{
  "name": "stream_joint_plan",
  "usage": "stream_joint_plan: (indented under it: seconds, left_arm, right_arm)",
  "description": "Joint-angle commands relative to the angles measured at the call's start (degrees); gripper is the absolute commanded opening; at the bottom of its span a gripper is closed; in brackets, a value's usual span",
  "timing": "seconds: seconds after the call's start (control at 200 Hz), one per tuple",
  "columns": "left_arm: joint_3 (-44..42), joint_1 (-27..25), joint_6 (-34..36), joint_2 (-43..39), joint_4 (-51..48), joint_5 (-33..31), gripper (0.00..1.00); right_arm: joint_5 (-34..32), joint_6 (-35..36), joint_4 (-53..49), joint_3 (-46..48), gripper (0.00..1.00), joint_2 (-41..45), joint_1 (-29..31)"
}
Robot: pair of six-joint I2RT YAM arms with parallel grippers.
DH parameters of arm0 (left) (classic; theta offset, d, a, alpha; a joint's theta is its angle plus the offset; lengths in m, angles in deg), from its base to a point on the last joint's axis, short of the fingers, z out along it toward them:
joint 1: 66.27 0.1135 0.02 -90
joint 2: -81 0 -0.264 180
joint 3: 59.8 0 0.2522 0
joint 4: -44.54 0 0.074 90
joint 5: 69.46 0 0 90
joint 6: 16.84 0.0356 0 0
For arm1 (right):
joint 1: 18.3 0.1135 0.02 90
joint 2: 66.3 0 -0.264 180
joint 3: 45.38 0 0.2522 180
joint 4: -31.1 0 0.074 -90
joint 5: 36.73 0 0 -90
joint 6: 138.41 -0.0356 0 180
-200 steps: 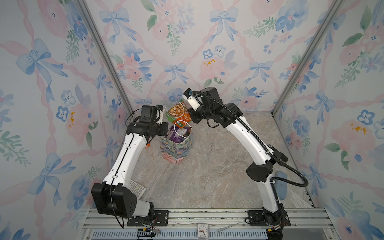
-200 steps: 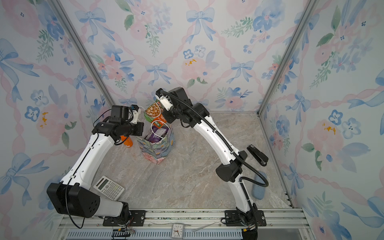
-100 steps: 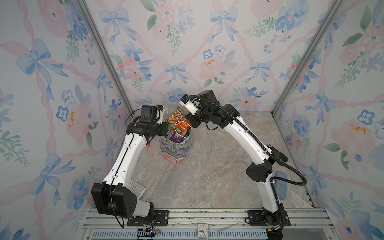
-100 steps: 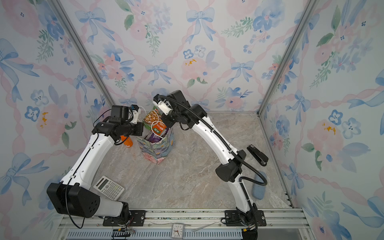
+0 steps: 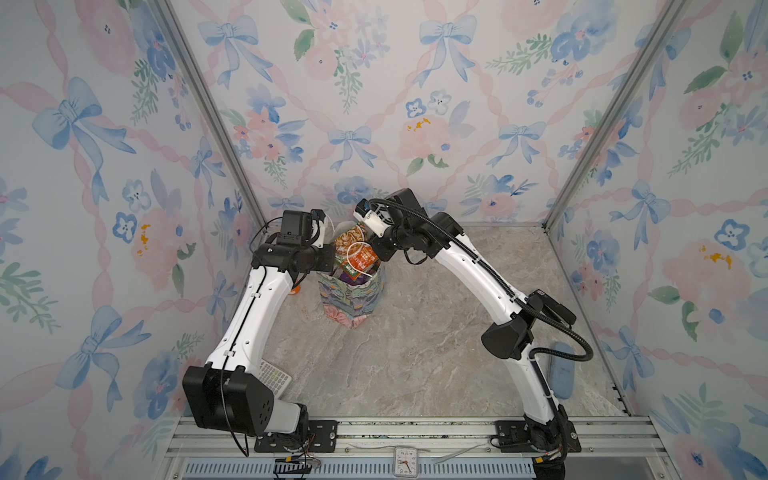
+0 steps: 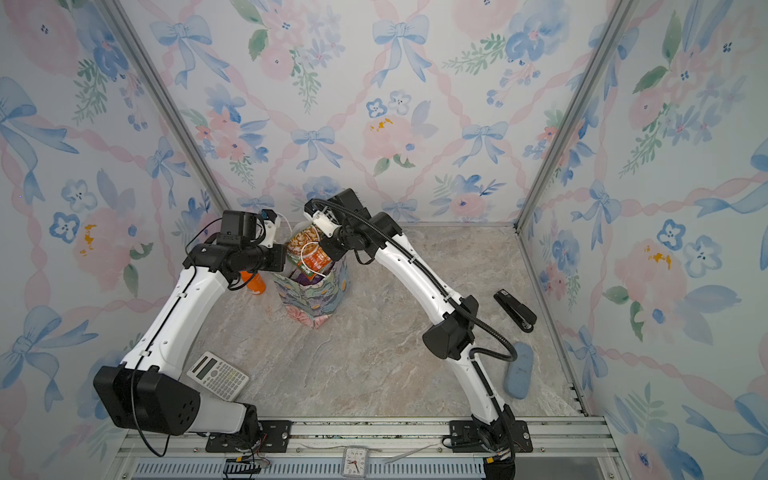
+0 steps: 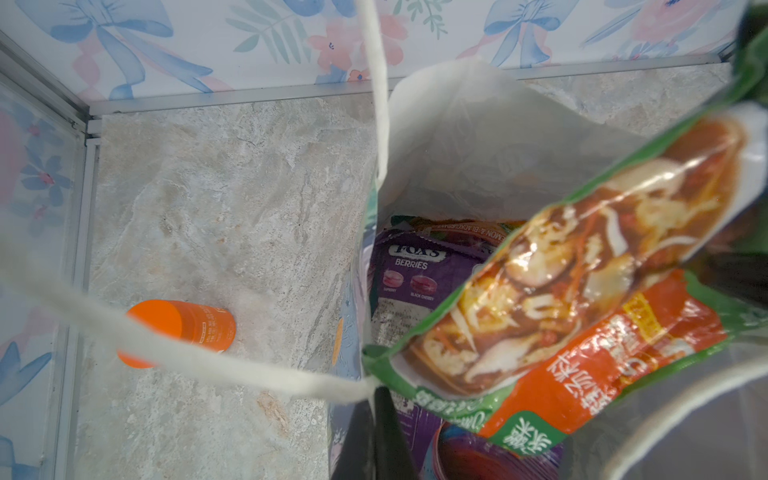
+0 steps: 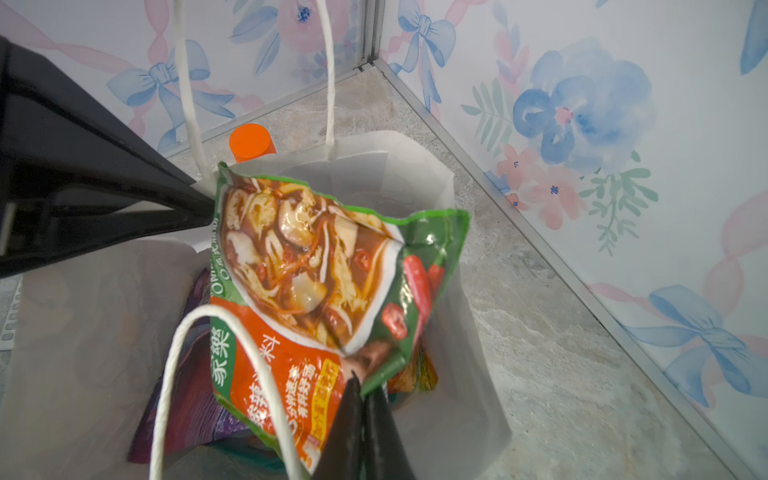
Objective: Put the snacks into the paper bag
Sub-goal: 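Lower the soup packet into the bag and open the right gripper, then raise the right gripper away from the bag while the left gripper releases the rim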
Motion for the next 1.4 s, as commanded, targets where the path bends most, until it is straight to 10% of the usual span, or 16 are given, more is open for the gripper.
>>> stream_joint_plan:
  seconds: [0.0,0.815,1.015,1.395]
  left_arm:
    - [0.86,0.00,0.51,-1.03,0.68,1.84,0.00]
    - [1.13,-0.01,0.51,-0.85,0.68,1.93,0.00]
    - [1.40,-0.09,0.42,-0.76,0.72,2.13,0.00]
    - [5.04,-0.04,-0.26,2.48,0.60,4.13,0.00]
  right_arm:
    - [-0.26,-0.93,1.71,-2.26,0.06,-0.42,0.26]
    - [-4.96,3.32,-1.04,3.81,0.00,3.58,-0.67]
    - [-5.19,-0.69,1.34,2.60,0.64,3.27,-0.14]
    - [-5.80,-12.83,11.82,13.31,0.82,13.37,-4.65]
